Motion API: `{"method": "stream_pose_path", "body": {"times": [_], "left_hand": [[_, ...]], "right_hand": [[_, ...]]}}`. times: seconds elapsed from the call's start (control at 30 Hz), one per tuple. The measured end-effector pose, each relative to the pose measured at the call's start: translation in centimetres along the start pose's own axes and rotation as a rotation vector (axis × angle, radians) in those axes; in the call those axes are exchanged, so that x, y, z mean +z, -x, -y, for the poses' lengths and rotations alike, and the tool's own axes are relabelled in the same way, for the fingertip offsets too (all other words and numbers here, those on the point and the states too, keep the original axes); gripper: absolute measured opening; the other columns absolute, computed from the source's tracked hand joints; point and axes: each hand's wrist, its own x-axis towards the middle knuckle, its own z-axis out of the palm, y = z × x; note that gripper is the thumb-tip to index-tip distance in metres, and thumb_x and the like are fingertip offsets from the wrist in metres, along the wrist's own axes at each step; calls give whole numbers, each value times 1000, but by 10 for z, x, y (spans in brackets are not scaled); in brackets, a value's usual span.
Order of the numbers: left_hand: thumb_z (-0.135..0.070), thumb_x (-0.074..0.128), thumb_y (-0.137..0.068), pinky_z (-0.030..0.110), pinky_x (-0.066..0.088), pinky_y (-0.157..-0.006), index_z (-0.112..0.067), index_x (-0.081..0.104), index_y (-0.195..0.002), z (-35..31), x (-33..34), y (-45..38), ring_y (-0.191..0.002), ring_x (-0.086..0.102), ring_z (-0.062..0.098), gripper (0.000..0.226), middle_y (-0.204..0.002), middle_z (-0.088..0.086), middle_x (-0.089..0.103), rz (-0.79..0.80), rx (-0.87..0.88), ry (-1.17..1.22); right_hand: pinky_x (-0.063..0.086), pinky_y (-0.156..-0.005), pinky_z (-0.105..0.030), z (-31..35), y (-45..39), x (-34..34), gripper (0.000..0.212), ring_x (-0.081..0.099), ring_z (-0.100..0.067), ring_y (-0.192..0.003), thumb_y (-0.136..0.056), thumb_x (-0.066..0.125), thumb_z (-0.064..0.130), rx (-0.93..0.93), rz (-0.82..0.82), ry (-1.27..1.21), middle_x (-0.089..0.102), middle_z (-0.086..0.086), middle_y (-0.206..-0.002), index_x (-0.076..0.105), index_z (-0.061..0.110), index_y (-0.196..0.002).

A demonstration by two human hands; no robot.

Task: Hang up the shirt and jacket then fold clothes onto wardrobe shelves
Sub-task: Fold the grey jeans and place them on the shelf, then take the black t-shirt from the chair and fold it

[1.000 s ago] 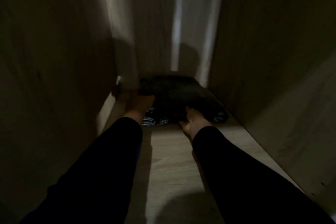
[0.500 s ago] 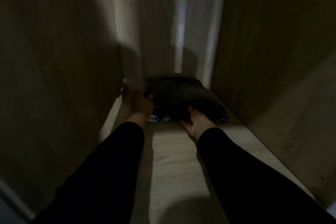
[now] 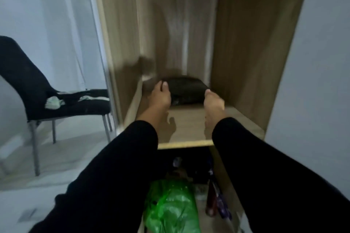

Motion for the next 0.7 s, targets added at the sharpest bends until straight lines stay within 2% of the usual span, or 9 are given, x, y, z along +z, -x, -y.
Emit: {"method": "stream_pose_path", "body": {"times": [0.07, 0.2, 0.33, 0.47, 0.53, 0.7], "left_hand": [[-42, 25, -102, 37, 25, -114, -22, 31, -147, 4, -3, 32, -139, 31, 28, 50, -152, 4, 34, 40, 40, 21], [-42, 28, -101, 35, 25, -113, -24, 29, -147, -11, -10, 70, -139, 31, 25, 50, -152, 3, 33, 86, 71, 74], [-42, 27, -101, 34, 29, -108, -24, 28, -148, -57, -30, 82, -137, 35, 25, 50, -151, 5, 35, 133, 3, 67], [-42, 27, -101, 32, 28, -109, -23, 25, -149, -106, -68, 100, -139, 33, 24, 51, -152, 4, 34, 179, -76, 107], [-40, 25, -102, 31, 26, -110, -21, 23, -150, -132, -90, 112, -140, 31, 24, 52, -153, 4, 32, 201, -121, 107], [-42, 23, -102, 31, 25, -111, -24, 22, -150, -201, -160, 146, -140, 31, 24, 51, -153, 3, 32, 144, -278, 53]], "right_hand": [[38, -106, -36, -16, 30, -13, 47, 47, -30, -125, -99, 40, 39, -49, 6, 2, 49, -9, -138, 49, 11, -136], [39, -86, -26, -17, 71, -32, 41, 48, -28, -128, -99, 44, 31, -88, 86, -71, 50, -11, -139, 48, 11, -135], [42, -96, -35, 24, 95, -43, 41, 48, -28, -128, -98, 47, 31, 14, 76, -110, 50, -10, -139, 48, 13, -135], [38, -92, -28, 79, 129, -53, 41, 48, -23, -127, -98, 47, 34, 92, 33, -66, 52, -5, -137, 49, 15, -135], [36, -95, -28, 110, 150, -58, 43, 48, -20, -126, -97, 48, 39, 161, 19, -59, 53, -1, -135, 50, 20, -135], [30, -89, -23, 185, 211, -80, 47, 46, -19, -126, -97, 46, 42, 177, 46, 33, 50, 3, -133, 47, 21, -139]]}}
